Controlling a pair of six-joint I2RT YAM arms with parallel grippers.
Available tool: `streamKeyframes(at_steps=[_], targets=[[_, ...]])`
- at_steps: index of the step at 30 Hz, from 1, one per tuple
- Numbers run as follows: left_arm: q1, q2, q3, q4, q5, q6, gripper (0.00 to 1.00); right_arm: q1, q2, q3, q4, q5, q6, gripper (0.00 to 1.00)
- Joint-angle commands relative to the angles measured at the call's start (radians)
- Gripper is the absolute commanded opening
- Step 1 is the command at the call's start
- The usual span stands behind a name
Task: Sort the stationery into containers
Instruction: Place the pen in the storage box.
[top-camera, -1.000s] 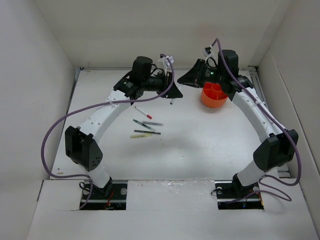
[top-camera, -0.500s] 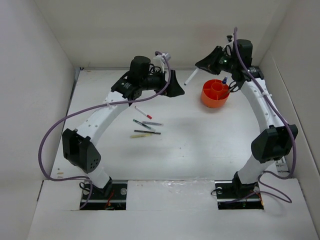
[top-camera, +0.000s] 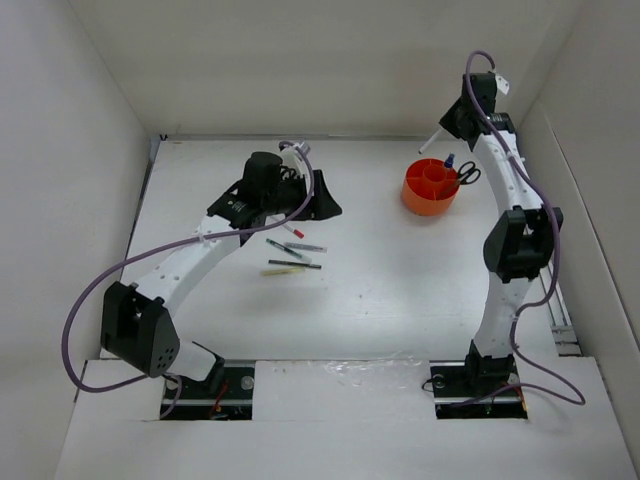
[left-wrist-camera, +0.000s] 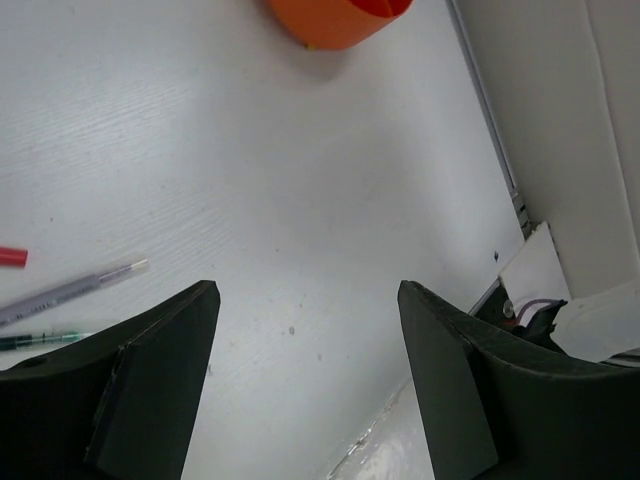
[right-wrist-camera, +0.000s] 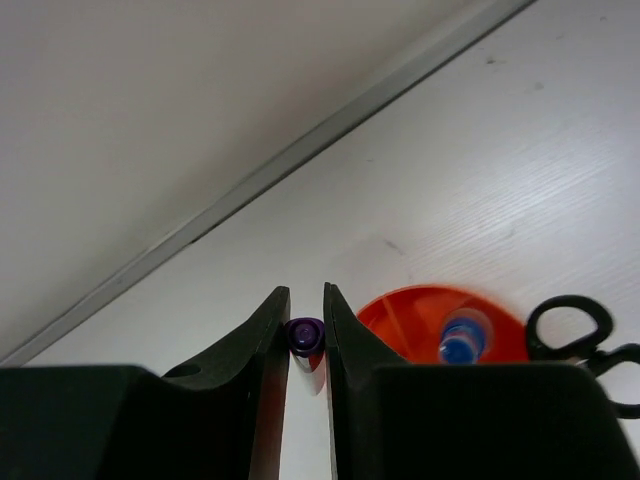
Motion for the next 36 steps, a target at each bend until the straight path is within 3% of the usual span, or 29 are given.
streamKeyframes(at_steps=[1,6,27,29,34,36], targets=[[-0.001,-0.053,-0.034,0.029,-0.039,-0.023,0.69,0.018,0.028,0.125,-0.065,0.208,-0.061,0.0],[-0.001,-0.053,-0.058,0.009,-0.077,-0.023,0.68,0.049,0.115,0.18,-0.112,0.305,-0.114,0.0],[-0.001,-0.063,-0.087,-0.02,-0.087,-0.012,0.66,0.16,0.161,0.059,-0.091,0.443,-0.134,0.02],[-0.001,-0.063,-0.087,-0.02,-0.087,-0.013,0.66,0.16,0.152,0.047,-0.091,0.454,-0.134,0.07],[-0.001,-0.072,-0.087,-0.02,-0.105,-0.022,0.66,0.18,0.096,0.028,-0.082,0.463,-0.122,0.5],[-0.001,-0.082,-0.087,-0.02,-0.117,-0.022,0.66,0.18,0.059,0.028,-0.082,0.422,-0.122,0.58]])
